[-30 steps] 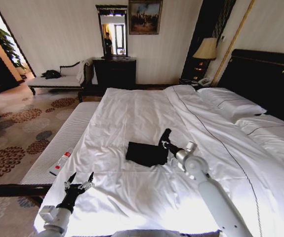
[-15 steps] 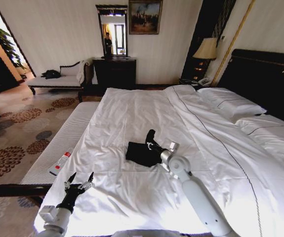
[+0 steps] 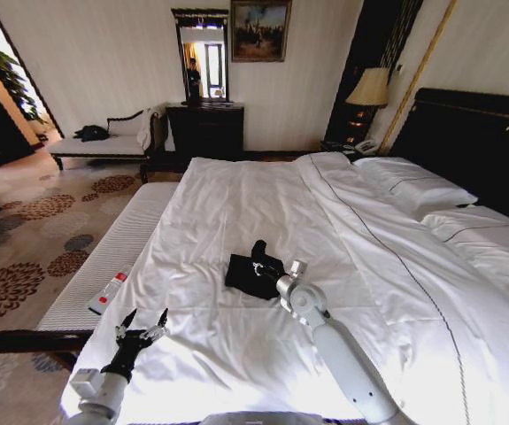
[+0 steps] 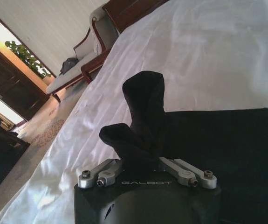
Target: Fold the clothes on the bed.
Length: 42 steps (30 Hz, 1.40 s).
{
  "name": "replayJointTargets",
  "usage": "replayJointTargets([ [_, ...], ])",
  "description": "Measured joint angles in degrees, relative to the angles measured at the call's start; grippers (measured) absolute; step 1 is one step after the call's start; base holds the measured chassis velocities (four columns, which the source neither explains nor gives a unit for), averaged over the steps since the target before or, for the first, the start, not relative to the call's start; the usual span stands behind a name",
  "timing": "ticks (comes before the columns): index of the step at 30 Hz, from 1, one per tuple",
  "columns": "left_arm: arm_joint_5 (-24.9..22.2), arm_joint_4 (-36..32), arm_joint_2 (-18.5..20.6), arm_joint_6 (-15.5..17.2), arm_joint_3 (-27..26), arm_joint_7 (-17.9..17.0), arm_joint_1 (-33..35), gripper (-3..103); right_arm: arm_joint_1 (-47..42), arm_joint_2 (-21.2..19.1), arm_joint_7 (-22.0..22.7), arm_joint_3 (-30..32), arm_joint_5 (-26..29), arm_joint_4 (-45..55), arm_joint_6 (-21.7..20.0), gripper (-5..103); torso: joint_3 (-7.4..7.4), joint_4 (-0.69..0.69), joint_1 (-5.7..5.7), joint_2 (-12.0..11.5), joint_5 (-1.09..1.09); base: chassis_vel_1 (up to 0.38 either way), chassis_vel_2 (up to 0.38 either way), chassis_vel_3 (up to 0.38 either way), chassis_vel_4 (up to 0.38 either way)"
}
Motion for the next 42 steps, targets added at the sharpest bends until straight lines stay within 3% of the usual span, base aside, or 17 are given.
replayJointTargets([
  [12, 0.0, 0.0, 0.0, 0.0, 0.0, 0.0, 0.0, 100, 2.5, 2.43, -0.67, -0.21, -1.85, -7.53, 1.1, 7, 0.0, 0.01, 0.0, 0.0, 0.0, 0.0, 0.0, 0.0, 0.0],
  [31, 0.0, 0.0, 0.0, 0.0, 0.0, 0.0, 0.0, 100, 2.56, 5.05, -1.14, 0.21, -5.02, -8.84, 2.15, 7, 0.0, 0.0, 0.0, 0.0, 0.0, 0.0, 0.0, 0.0, 0.0],
  [42, 0.0, 0.0, 0.0, 0.0, 0.0, 0.0, 0.0, 100, 3.46, 4.28, -2.23, -0.9, -6.5, -11.93, 3.06, 7, 0.0, 0.01, 0.0, 0.0, 0.0, 0.0, 0.0, 0.0, 0.0],
])
